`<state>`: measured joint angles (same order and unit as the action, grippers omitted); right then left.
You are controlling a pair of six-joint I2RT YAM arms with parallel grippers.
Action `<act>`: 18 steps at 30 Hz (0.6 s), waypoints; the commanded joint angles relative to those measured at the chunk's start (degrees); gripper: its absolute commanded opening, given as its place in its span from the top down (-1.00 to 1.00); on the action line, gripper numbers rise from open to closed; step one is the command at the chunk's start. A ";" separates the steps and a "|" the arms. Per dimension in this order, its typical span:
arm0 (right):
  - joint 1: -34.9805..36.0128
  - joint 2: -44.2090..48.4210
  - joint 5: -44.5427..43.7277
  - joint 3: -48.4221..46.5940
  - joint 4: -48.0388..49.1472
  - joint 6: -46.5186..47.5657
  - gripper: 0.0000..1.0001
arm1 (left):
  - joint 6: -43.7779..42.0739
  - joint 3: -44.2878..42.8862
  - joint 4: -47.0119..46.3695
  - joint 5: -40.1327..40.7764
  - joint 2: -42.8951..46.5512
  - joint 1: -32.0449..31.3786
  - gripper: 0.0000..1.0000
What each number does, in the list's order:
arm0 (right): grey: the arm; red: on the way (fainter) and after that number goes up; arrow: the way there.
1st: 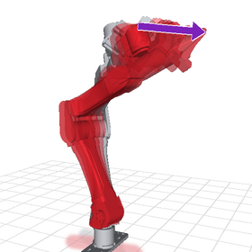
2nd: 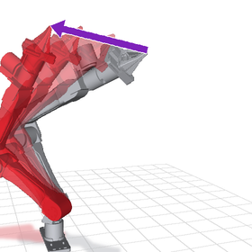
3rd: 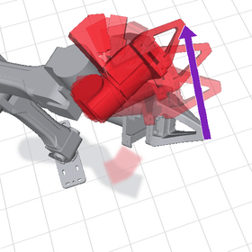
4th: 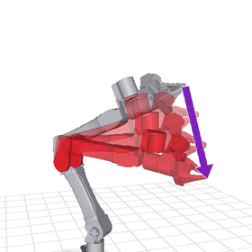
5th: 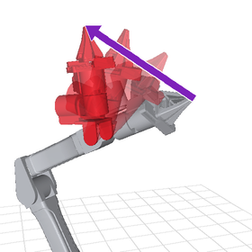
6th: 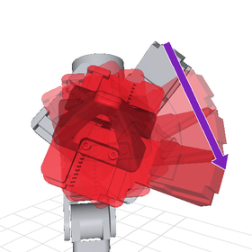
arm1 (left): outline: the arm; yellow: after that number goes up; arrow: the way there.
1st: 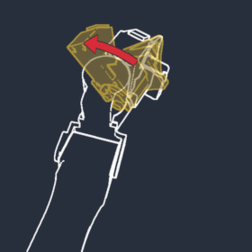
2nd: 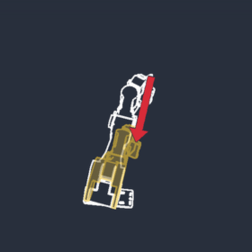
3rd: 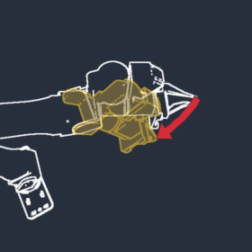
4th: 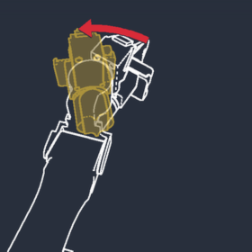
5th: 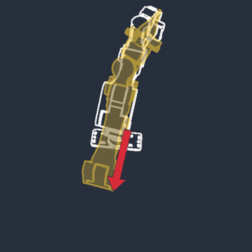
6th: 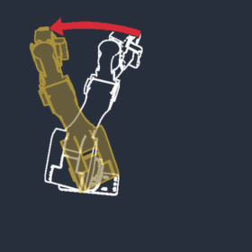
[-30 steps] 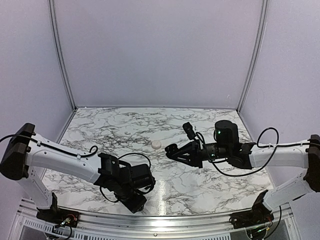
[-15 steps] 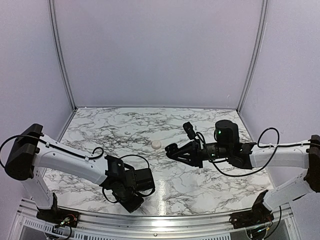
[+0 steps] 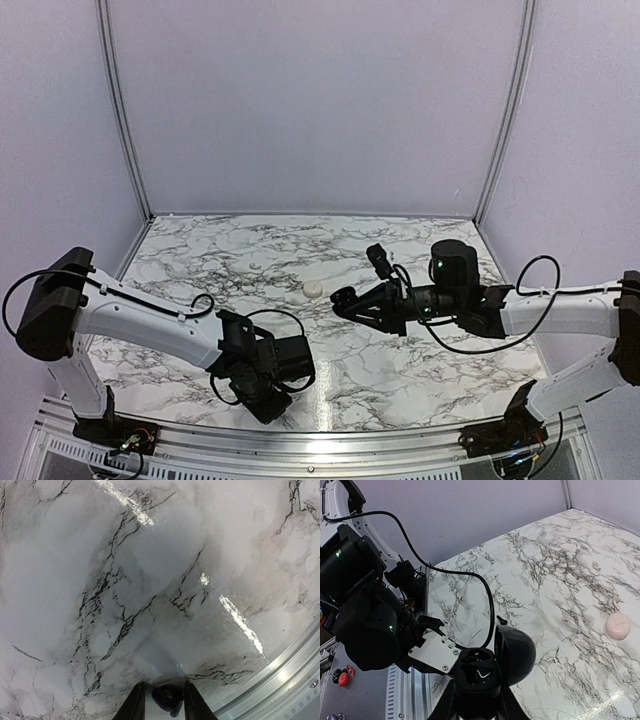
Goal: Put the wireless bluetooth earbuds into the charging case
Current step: Pick up the right earbud from the center of the board.
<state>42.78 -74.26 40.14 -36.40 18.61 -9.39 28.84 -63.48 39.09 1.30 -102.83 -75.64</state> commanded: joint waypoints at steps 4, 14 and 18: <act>-0.47 0.87 0.15 -0.85 -0.47 0.75 1.00 | -1.88 -0.63 0.73 -0.59 -0.76 0.31 0.53; -0.51 0.71 0.11 -1.17 -0.24 0.86 1.00 | -3.23 -0.33 -0.81 1.34 1.98 0.64 0.60; -0.51 0.43 0.15 -1.28 -0.06 0.86 1.00 | -3.97 -0.15 -1.99 2.58 4.18 1.45 0.61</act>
<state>42.78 -74.22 40.14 -36.40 18.35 -9.15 26.28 -63.51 38.46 1.91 -102.02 -75.16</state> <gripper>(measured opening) 0.203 0.201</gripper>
